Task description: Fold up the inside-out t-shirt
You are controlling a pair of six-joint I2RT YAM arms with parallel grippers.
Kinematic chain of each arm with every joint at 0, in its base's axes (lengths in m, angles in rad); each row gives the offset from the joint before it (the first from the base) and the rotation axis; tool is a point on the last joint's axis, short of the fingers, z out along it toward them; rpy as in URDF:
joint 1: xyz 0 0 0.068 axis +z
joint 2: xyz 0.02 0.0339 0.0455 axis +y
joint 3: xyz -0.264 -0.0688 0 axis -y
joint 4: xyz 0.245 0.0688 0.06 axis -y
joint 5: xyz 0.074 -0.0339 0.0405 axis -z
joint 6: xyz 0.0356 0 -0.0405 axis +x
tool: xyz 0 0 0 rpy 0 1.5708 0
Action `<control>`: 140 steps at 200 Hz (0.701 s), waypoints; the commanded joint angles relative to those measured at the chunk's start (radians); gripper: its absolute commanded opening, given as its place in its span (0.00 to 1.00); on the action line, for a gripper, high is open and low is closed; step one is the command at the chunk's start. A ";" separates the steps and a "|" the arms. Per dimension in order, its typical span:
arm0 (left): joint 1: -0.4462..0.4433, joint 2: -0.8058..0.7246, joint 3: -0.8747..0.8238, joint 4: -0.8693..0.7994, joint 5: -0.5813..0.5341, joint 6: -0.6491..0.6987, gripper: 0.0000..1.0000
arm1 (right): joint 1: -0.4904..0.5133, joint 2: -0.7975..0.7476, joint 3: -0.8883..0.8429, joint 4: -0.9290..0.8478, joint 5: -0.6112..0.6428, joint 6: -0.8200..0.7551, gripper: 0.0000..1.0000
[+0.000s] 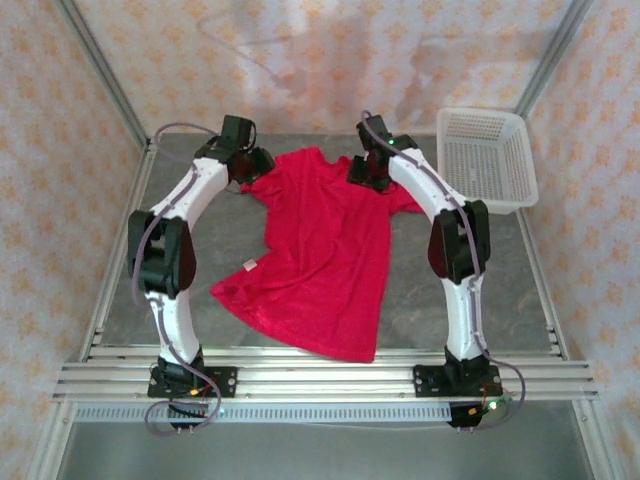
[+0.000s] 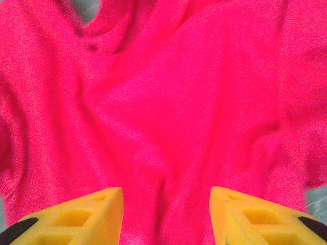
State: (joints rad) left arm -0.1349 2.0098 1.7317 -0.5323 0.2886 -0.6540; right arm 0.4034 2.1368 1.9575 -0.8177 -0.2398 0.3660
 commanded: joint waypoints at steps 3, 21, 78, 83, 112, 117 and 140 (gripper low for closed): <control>0.059 0.151 0.073 -0.167 0.022 0.020 0.40 | 0.052 -0.092 -0.164 0.104 -0.047 0.061 0.50; 0.093 0.202 0.091 -0.139 0.030 -0.002 0.44 | 0.070 -0.144 -0.277 0.165 -0.063 0.098 0.51; 0.127 0.374 0.214 -0.123 0.068 -0.058 0.53 | 0.077 -0.186 -0.415 0.186 -0.081 0.106 0.51; 0.131 0.387 0.225 -0.123 0.069 -0.065 0.51 | 0.078 -0.189 -0.427 0.188 -0.084 0.104 0.51; 0.166 0.450 0.336 -0.159 0.045 -0.061 0.14 | 0.081 -0.189 -0.537 0.245 -0.076 0.124 0.49; 0.176 0.463 0.372 -0.180 0.039 -0.057 0.08 | 0.082 -0.181 -0.548 0.252 -0.073 0.129 0.47; 0.240 0.534 0.567 -0.241 0.073 -0.062 0.00 | 0.080 -0.133 -0.585 0.258 -0.039 0.136 0.18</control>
State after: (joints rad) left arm 0.0345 2.4695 2.1334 -0.6979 0.3553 -0.7052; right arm 0.4816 1.9739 1.4132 -0.5846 -0.3176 0.4778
